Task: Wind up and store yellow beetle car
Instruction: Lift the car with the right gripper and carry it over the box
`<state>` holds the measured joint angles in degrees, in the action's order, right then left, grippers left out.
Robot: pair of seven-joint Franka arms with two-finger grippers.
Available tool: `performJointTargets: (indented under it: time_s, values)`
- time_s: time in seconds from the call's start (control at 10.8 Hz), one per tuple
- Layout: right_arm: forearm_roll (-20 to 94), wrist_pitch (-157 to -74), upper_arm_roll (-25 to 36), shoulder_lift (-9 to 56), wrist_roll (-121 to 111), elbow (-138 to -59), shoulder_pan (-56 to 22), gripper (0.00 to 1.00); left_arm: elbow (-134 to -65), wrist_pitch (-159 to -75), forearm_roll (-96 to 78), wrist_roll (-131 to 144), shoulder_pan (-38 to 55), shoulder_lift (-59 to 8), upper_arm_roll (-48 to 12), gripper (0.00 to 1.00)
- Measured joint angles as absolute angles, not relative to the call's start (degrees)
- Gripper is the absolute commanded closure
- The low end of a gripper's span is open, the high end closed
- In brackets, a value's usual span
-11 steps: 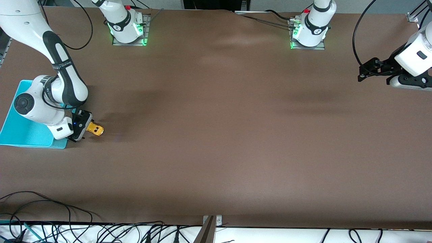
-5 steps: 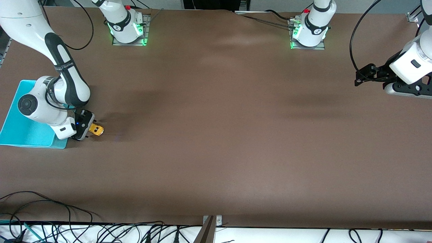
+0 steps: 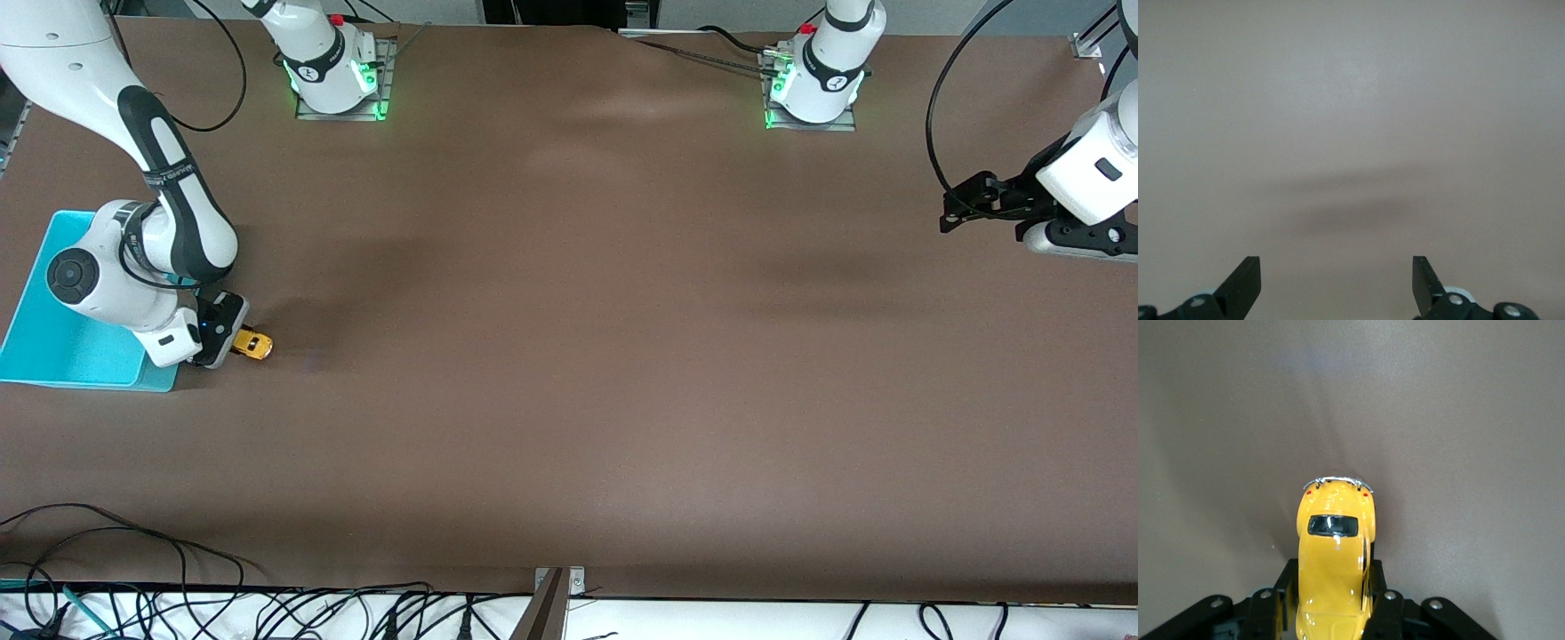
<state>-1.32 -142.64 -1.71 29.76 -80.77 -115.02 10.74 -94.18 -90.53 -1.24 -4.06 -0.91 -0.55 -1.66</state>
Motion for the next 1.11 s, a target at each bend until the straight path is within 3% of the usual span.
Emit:
performJointTargets:
  time_s: [0.37,1.11]
  values:
    - [-1.3,-139.7,-2.9,27.8,-80.9,-114.5,10.7,1.00,-94.0,-90.5,-1.2,-4.1,-1.2,-0.6,-1.5,0.00]
    - [-1.3,-121.6,-3.7,14.4,-84.3,-112.4,10.7,1.00,-93.2,-90.4,-1.2,-4.0,-2.5,-0.6,-1.5,0.00]
